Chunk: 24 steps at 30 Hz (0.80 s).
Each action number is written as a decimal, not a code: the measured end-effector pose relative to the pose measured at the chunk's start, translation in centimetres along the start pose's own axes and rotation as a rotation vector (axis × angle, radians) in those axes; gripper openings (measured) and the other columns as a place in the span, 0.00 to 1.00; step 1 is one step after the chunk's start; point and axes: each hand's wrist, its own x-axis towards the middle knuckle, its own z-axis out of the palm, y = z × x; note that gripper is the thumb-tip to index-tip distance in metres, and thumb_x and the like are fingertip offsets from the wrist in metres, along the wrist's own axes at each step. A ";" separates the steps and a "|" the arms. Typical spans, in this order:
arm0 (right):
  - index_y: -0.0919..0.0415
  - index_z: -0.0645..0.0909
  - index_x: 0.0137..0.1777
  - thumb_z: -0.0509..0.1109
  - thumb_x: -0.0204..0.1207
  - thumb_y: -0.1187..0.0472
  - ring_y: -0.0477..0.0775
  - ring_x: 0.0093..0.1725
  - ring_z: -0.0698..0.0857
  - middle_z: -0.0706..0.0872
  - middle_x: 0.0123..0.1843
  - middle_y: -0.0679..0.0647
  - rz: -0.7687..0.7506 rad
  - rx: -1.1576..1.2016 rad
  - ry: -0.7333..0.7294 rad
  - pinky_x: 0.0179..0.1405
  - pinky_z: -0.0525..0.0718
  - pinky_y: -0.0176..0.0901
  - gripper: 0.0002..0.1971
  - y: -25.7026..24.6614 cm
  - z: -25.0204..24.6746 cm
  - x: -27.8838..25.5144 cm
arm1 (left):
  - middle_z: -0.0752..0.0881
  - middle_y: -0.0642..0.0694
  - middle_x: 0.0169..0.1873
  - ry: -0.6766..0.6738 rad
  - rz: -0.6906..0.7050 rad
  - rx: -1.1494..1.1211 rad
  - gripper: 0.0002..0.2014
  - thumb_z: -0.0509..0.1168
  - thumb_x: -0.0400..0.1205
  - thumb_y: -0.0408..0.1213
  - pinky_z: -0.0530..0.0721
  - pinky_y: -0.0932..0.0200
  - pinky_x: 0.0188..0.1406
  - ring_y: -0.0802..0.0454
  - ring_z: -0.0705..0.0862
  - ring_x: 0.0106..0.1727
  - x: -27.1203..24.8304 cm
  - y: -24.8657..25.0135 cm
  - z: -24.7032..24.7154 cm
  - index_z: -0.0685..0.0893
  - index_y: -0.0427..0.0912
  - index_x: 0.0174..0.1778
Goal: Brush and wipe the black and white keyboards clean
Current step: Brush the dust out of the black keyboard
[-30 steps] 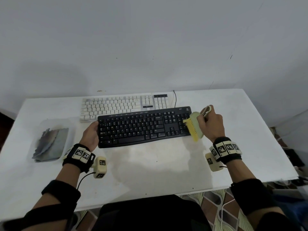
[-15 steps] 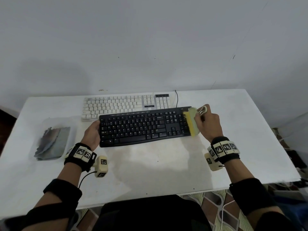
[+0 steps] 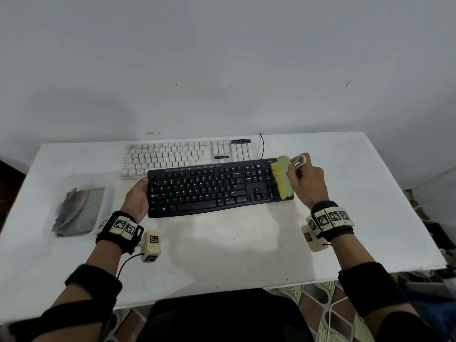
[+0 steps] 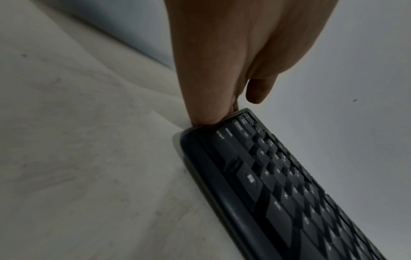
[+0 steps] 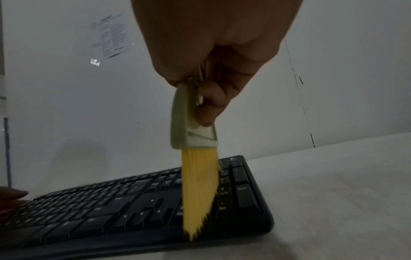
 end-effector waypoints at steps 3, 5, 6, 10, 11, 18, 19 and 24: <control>0.58 0.71 0.47 0.67 0.83 0.56 0.57 0.28 0.78 0.80 0.26 0.57 0.066 -0.008 -0.012 0.29 0.72 0.42 0.09 -0.1 -0.6 0.1 | 0.93 0.49 0.44 -0.013 -0.001 0.005 0.12 0.58 0.92 0.38 0.85 0.48 0.51 0.50 0.89 0.50 0.2 -0.1 -0.2 0.86 0.39 0.59; 0.58 0.72 0.49 0.66 0.83 0.57 0.56 0.29 0.80 0.82 0.28 0.57 0.076 0.012 0.032 0.29 0.74 0.42 0.07 -0.4 -0.7 0.2 | 0.92 0.46 0.48 -0.016 -0.003 -0.002 0.13 0.59 0.91 0.39 0.85 0.47 0.53 0.48 0.89 0.51 0.5 -0.2 -0.3 0.86 0.38 0.62; 0.57 0.72 0.51 0.65 0.84 0.57 0.54 0.30 0.81 0.83 0.30 0.56 0.064 0.032 0.061 0.29 0.75 0.42 0.06 -0.6 -0.7 0.2 | 0.92 0.46 0.48 -0.015 -0.001 0.002 0.13 0.59 0.91 0.39 0.85 0.47 0.53 0.48 0.89 0.51 0.6 -0.2 -0.4 0.86 0.38 0.62; 0.58 0.73 0.58 0.63 0.88 0.55 0.45 0.34 0.86 0.86 0.37 0.49 0.018 0.091 0.072 0.30 0.78 0.34 0.07 -1.3 0.2 0.2 | 0.94 0.50 0.43 -0.023 0.008 0.008 0.12 0.58 0.92 0.38 0.85 0.48 0.52 0.50 0.90 0.49 0.2 -0.1 0.0 0.86 0.39 0.58; 0.58 0.72 0.58 0.63 0.88 0.54 0.46 0.35 0.86 0.86 0.38 0.50 0.008 0.079 0.047 0.31 0.79 0.36 0.07 -1.3 0.5 0.2 | 0.94 0.50 0.42 -0.022 0.010 0.011 0.12 0.57 0.92 0.38 0.85 0.48 0.52 0.51 0.90 0.49 0.1 -0.1 0.0 0.86 0.39 0.58; 0.54 0.70 0.45 0.67 0.81 0.57 0.61 0.32 0.80 0.82 0.28 0.57 0.073 -0.006 -0.051 0.32 0.77 0.50 0.07 -0.5 0.2 0.2 | 0.94 0.50 0.42 -0.015 0.000 0.004 0.13 0.57 0.92 0.39 0.86 0.49 0.51 0.49 0.89 0.50 0.3 -0.1 -0.1 0.86 0.40 0.58; 0.54 0.71 0.44 0.67 0.79 0.57 0.59 0.32 0.79 0.81 0.27 0.56 0.082 -0.018 -0.047 0.31 0.77 0.48 0.07 -0.5 0.0 0.3 | 0.94 0.51 0.41 -0.018 0.000 0.007 0.13 0.57 0.92 0.39 0.86 0.50 0.50 0.50 0.90 0.49 0.3 -0.1 -0.2 0.86 0.40 0.57; 0.58 0.74 0.50 0.67 0.84 0.57 0.52 0.31 0.81 0.83 0.30 0.55 0.050 0.049 0.076 0.31 0.73 0.30 0.06 -1.0 0.0 0.4 | 0.93 0.49 0.45 -0.011 -0.002 0.004 0.12 0.59 0.91 0.39 0.85 0.46 0.54 0.49 0.90 0.50 1.0 -0.4 -0.7 0.86 0.39 0.61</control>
